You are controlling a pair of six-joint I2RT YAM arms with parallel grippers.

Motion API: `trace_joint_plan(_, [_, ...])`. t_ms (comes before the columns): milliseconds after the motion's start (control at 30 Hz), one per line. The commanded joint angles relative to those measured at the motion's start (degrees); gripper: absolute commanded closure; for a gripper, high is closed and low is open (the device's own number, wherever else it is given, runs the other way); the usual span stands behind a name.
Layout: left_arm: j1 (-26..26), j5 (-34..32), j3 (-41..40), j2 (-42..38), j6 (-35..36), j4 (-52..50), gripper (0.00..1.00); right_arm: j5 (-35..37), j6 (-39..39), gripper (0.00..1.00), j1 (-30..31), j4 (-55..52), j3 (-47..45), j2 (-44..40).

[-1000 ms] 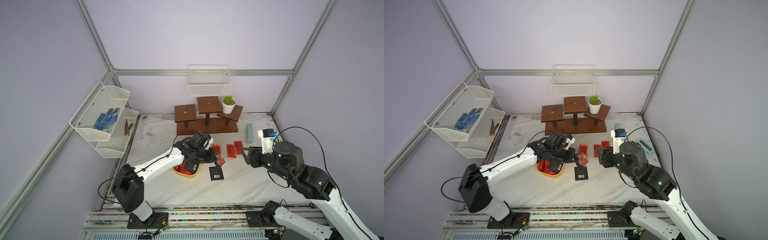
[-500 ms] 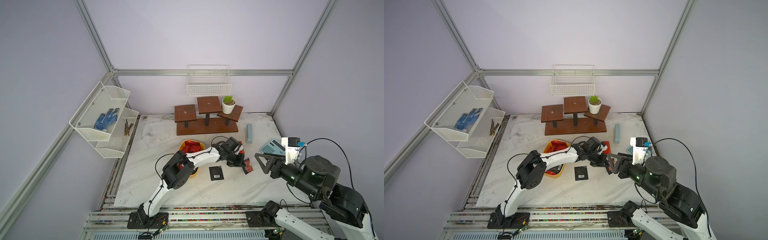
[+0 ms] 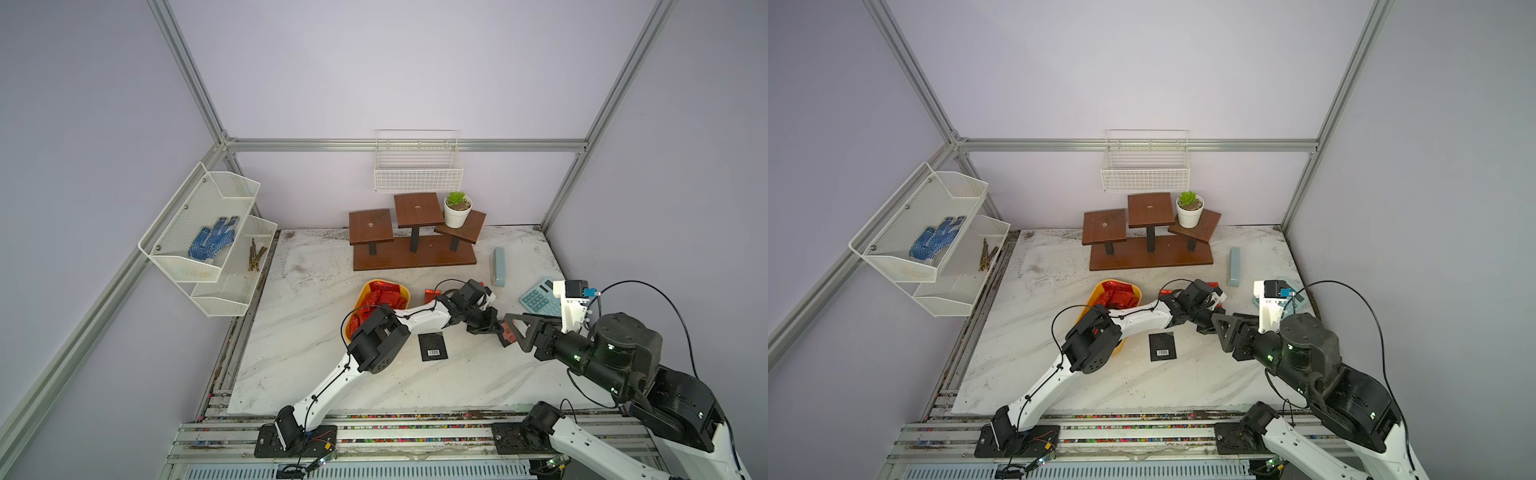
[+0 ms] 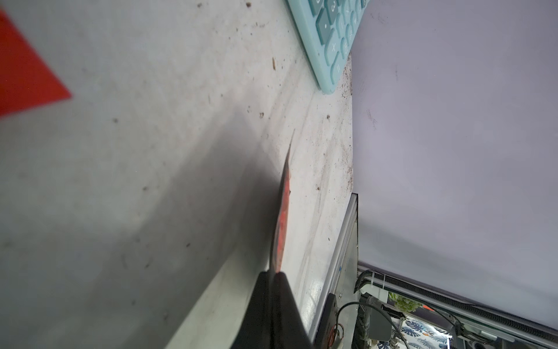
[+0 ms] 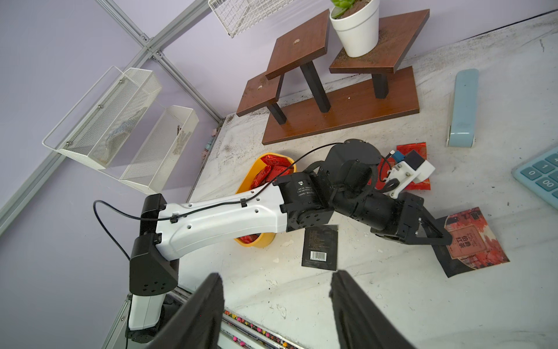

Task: Take the tea bags out of the storage box
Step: Place the tea bag at the center of the board, then pick up the tea bag from the storage box.

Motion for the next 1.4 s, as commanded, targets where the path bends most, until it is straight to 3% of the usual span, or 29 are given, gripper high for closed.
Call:
trace_joint_plan(0, [0.1, 0.4, 2.7, 0.1, -2.1, 3.4, 0.64, -0.6, 0.3, 0.38, -0.3, -0.6, -0.9, -0.7])
trace_joint_plan(33, [0.2, -0.1, 2.6, -0.3, -2.0, 2.8, 0.53, -0.5, 0.2, 0.38, -0.3, -0.6, -1.1, -0.8])
trace_joint_plan(100, [0.1, -1.1, 1.7, -1.8, -1.1, 1.6, 0.44, -0.5, 0.1, 0.37, -0.3, -0.5, -1.2, -0.6])
trace_joint_plan(233, [0.1, -3.1, -4.4, -7.9, 0.5, 0.5, 0.38, -0.2, -0.4, 0.37, -0.3, -0.4, -1.2, 0.2])
trace_joint_plan(600, [-0.2, -12.6, -38.5, -35.3, 1.0, 5.9, 0.4, -3.5, -1.5, 0.37, -0.3, 5.9, -1.7, 4.8])
trace_joint_plan(867, [0.2, -24.4, -51.1, -56.3, 5.1, -9.2, 0.39, -7.4, -1.5, 0.41, -0.3, 12.5, -4.9, 8.9])
trace_joint_plan(1133, [9.0, -30.7, -62.7, -75.7, 7.9, -24.4, 0.36, -13.5, -0.5, 0.44, -0.3, 19.0, -10.0, 13.2])
trace_joint_plan(1367, [18.9, -32.7, -69.0, -86.1, 12.4, -30.8, 0.29, -18.3, 1.4, 0.47, 0.5, 26.9, -16.6, 18.5])
